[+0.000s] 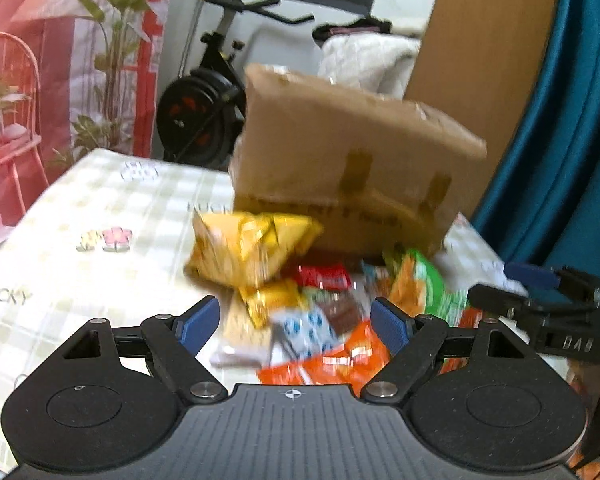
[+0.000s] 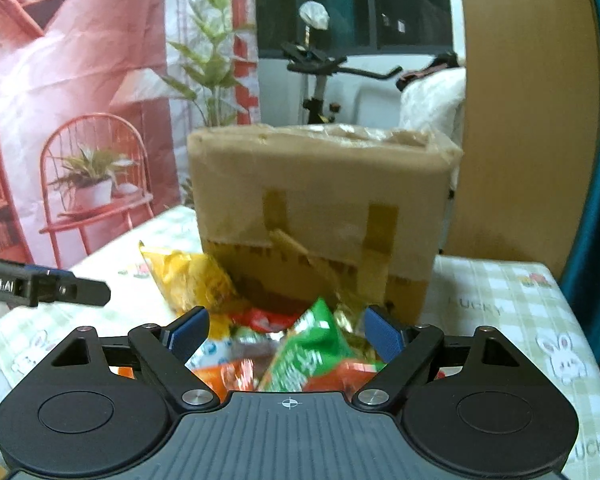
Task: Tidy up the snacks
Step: 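Grasp the orange snack bag with the left tool while the right tool grasps the green-red bag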
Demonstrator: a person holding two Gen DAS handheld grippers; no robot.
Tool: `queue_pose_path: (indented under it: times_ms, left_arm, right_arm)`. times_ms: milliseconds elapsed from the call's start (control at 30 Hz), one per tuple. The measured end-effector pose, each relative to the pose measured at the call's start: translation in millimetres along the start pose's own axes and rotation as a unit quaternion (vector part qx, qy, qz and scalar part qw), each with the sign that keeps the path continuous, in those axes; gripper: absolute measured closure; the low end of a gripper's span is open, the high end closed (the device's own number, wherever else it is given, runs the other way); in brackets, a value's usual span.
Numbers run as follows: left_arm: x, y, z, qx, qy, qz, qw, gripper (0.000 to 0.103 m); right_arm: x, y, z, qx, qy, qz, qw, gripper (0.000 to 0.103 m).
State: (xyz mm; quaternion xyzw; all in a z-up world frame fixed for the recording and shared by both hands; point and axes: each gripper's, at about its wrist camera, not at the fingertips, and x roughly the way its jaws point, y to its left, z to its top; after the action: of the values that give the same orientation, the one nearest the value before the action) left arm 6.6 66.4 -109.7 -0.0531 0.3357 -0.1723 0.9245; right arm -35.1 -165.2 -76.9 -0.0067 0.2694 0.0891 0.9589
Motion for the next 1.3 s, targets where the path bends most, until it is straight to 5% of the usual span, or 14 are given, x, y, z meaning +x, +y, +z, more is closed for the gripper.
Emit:
queue_pose_path:
  times_ms: [700,1000,1100,1200,1300]
  left_arm:
    - [50.1,-0.3,-51.2,-0.015,0.126,-0.052,0.9906,0.011]
    - [84.9,-19.4,-58.5,0.022,0.163,-0.074,0.9836,0.011]
    - [86.6,-22.1,-62.1,0.030,0.152,-0.081,0.9846,0.021]
    - [76.6,-22.9,-59.7,0.034,0.124,-0.079,0.9886,0.043]
    - [60.7,-23.1,-56.7,0.041,0.088,-0.074,0.9925,0.048]
  right_arm:
    - [11.3,-19.2,-33.8,0.058,0.021,-0.019,0.998,0.020]
    - [12.5,-19.1,-38.0,0.063,0.023,-0.019,0.998,0.020]
    - [12.4,-20.6,-37.9,0.065,0.023,-0.020,0.997,0.020]
    - [11.4,-22.0,-37.9,0.067,0.021,-0.022,0.997,0.020]
    - [10.8,-23.4,-37.7,0.069,0.019,-0.024,0.997,0.020]
